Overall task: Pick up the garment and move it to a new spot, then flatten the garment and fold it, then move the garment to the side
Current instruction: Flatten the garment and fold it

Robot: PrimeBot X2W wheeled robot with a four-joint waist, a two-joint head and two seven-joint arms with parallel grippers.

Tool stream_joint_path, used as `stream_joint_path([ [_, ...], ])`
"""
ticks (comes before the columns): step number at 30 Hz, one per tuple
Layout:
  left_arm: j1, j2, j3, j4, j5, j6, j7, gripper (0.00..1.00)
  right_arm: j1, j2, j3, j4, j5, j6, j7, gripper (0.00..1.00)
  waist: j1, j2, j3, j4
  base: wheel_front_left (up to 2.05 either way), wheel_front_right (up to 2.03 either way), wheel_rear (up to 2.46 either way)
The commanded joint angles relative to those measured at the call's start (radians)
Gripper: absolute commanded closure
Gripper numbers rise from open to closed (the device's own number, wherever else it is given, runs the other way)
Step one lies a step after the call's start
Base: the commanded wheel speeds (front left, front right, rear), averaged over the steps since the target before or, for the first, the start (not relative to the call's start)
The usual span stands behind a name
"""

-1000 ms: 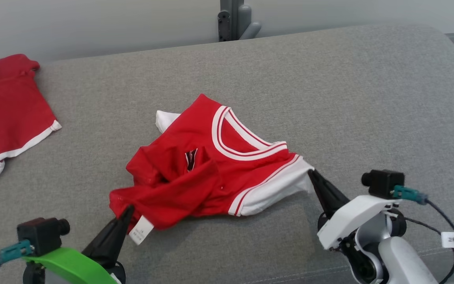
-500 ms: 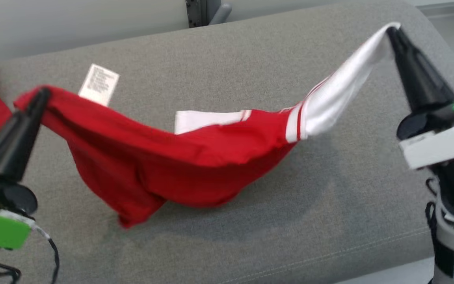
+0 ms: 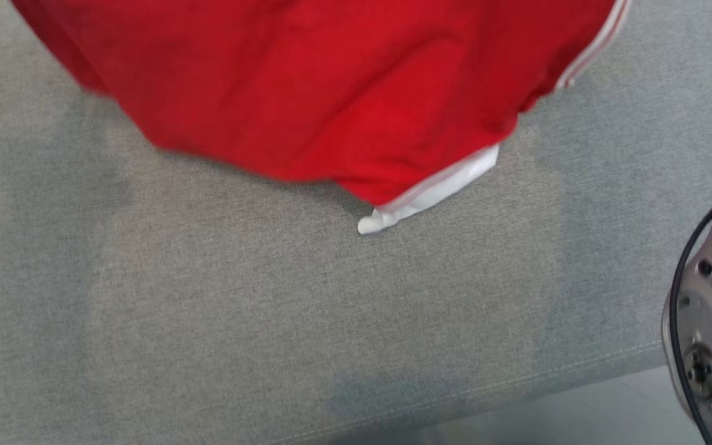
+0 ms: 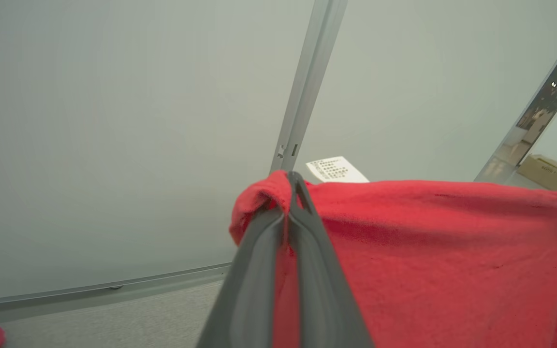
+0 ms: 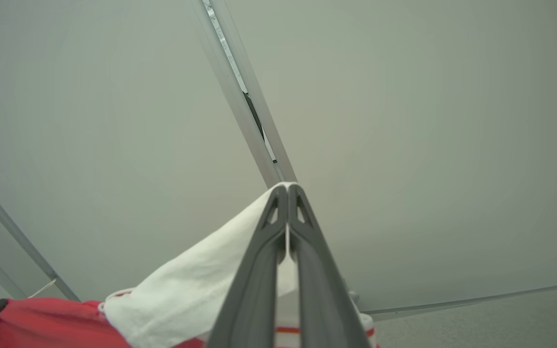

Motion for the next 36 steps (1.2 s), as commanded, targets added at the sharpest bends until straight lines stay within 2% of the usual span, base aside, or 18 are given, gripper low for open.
stream_joint_path([
  [1,-0.105,-0.006,-0.016,0.091,0.052,-0.013,-0.052,1.00,-0.101,-0.002,0.000,0.097,-0.020,0.000,-0.049,1.00,-0.0001,0.0113,0.091,0.023,0.00,0.00,0.00],
  [5,-0.299,-0.012,-0.072,0.320,0.173,-0.037,-0.210,1.00,-0.340,-0.002,0.000,0.372,-0.012,0.000,-0.259,1.00,-0.0001,0.0113,0.123,0.016,0.00,0.00,0.00],
  [9,-0.432,-0.006,-0.106,0.511,0.277,-0.049,-0.421,1.00,-0.508,-0.003,0.026,0.614,-0.070,-0.001,-0.487,1.00,-0.0001,0.0113,0.145,0.006,0.00,0.00,0.00],
  [13,-0.486,0.016,-0.146,0.628,0.311,-0.058,-0.615,1.00,-0.571,-0.003,0.127,0.737,0.038,-0.001,-0.628,1.00,-0.0001,0.0113,0.175,-0.013,0.00,0.00,0.00],
  [16,-0.397,0.060,-0.266,0.650,0.318,-0.061,-0.703,0.99,-0.452,-0.002,0.260,0.742,0.105,-0.001,-0.679,1.00,-0.0001,0.0113,0.170,-0.030,0.00,0.00,0.00],
  [17,-0.309,0.102,-0.339,0.639,0.286,-0.059,-0.725,1.00,-0.330,-0.003,0.325,0.713,0.149,-0.001,-0.699,1.00,-0.0001,0.0113,0.150,-0.035,0.00,0.00,0.00],
  [18,-0.252,0.122,-0.373,0.628,0.259,-0.059,-0.730,1.00,-0.257,-0.003,0.350,0.696,0.165,0.000,-0.708,1.00,-0.0001,0.0113,0.133,-0.039,0.00,0.00,0.00],
  [20,-0.154,0.163,-0.377,0.588,0.207,-0.058,-0.734,1.00,-0.112,-0.020,0.387,0.647,0.212,0.000,-0.716,1.00,-0.0001,0.0113,0.109,-0.047,0.00,0.00,0.00],
  [22,-0.042,0.178,-0.327,0.538,0.157,-0.058,-0.734,1.00,0.034,-0.049,0.396,0.593,0.261,0.000,-0.724,1.00,-0.0001,0.0113,0.093,-0.054,0.00,0.00,0.00],
  [26,0.217,0.164,-0.255,0.448,0.121,-0.058,-0.732,1.00,0.321,-0.107,0.396,0.489,0.337,-0.001,-0.735,1.00,-0.0001,0.0113,0.014,-0.052,0.00,0.00,0.00],
  [28,0.275,0.161,-0.237,0.426,0.120,-0.058,-0.732,1.00,0.380,-0.119,0.396,0.462,0.354,-0.001,-0.733,1.00,-0.0001,0.0113,-0.005,-0.052,0.00,0.00,0.00],
  [32,0.519,0.102,-0.197,0.344,0.148,-0.058,-0.733,1.00,0.604,-0.159,0.388,0.382,0.380,-0.001,-0.717,1.00,-0.0001,0.0113,-0.091,-0.045,0.00,0.00,0.00],
  [36,0.738,0.034,-0.178,0.274,0.186,-0.048,-0.733,1.00,0.773,-0.190,0.375,0.330,0.344,-0.001,-0.687,1.00,-0.0001,0.0113,-0.166,-0.034,0.00,0.00,0.00],
])
